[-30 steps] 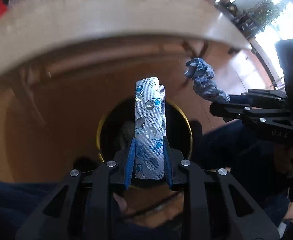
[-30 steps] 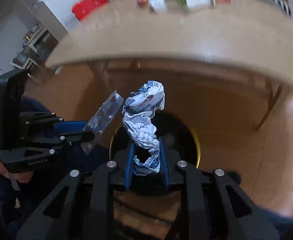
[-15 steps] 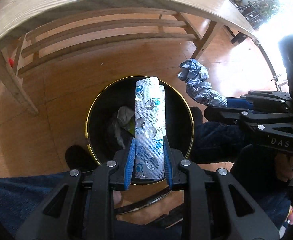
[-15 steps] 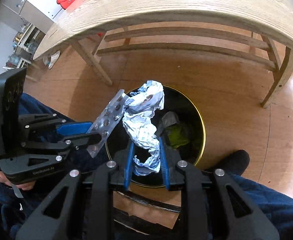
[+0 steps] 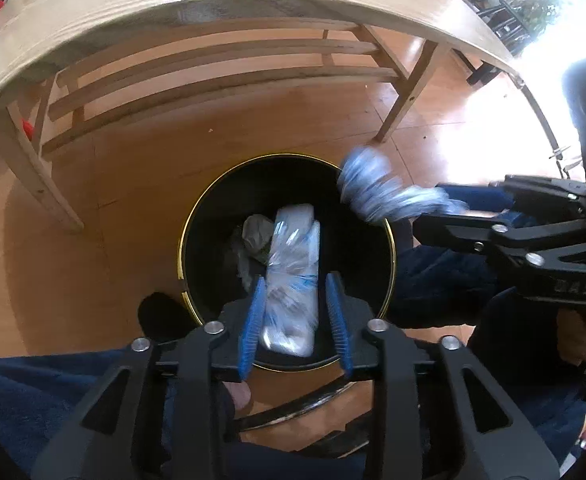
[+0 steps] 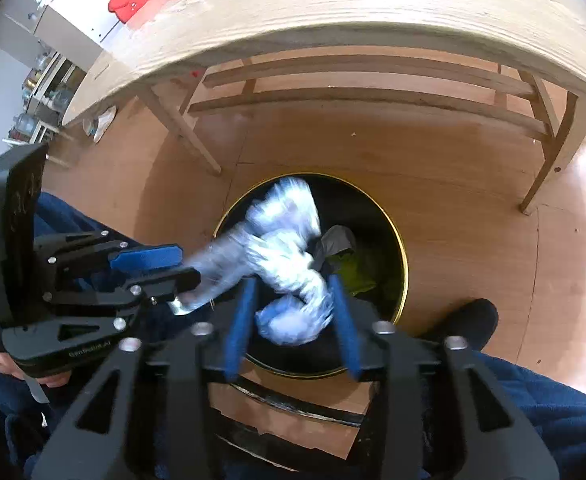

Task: Collect trash
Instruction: 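Carry the blister pack and foil over the bin and release both, then grasp the white tissue with the left tool while the right tool grasps the green-white carton, then carry the tissue and carton over the bin and open both tools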

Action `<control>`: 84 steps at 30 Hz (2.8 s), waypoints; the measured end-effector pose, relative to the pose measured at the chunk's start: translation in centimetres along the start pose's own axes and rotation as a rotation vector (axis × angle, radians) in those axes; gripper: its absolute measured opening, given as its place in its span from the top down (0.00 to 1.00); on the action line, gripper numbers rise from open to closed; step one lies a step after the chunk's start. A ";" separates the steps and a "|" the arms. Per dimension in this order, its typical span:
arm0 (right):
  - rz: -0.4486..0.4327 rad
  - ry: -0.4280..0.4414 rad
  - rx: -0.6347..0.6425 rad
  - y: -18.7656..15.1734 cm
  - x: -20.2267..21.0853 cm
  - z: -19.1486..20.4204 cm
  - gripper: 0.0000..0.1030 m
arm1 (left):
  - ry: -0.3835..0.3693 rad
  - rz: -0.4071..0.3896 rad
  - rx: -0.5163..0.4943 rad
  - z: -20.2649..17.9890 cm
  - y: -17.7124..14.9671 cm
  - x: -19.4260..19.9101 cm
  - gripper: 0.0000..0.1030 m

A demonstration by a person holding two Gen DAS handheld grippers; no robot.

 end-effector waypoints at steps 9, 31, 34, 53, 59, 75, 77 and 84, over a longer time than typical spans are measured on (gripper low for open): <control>-0.021 0.000 -0.009 0.2 0.5 -0.4 0.40 | 0.007 -0.019 0.022 0.5 0.2 0.4 0.42; -0.397 0.082 -0.270 23.4 13.9 -7.5 0.24 | 0.148 -0.429 0.251 8.7 24.0 14.8 0.16; -0.369 0.134 -0.331 26.4 12.4 -9.2 0.24 | 0.127 -0.397 0.301 10.1 26.4 13.1 0.16; -0.337 0.130 -0.335 32.3 8.4 -9.3 0.60 | 0.177 -0.400 0.264 10.7 30.5 10.5 0.78; -0.396 0.108 -0.288 30.7 10.9 -8.1 0.60 | 0.178 -0.414 0.225 10.3 28.5 11.8 0.81; -0.394 0.121 -0.199 20.2 13.0 -6.1 0.60 | 0.135 -0.444 0.099 6.2 17.7 14.9 0.81; -0.402 0.119 -0.174 18.4 13.5 -5.4 0.59 | 0.136 -0.447 0.085 5.5 16.2 15.0 0.81; -0.401 0.130 -0.091 10.4 13.6 -2.7 0.59 | 0.076 -0.398 0.045 3.5 8.8 13.1 0.81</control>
Point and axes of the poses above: each gripper's, at about its wrist camera, not at the fingertips, and x roughly against the way its jaws point, z to its left, y to its top, the point moved 8 cm from there along -x, roughly the way its jaws point, and after that the axes turned 11 degrees about z, right-handed, at the moved point
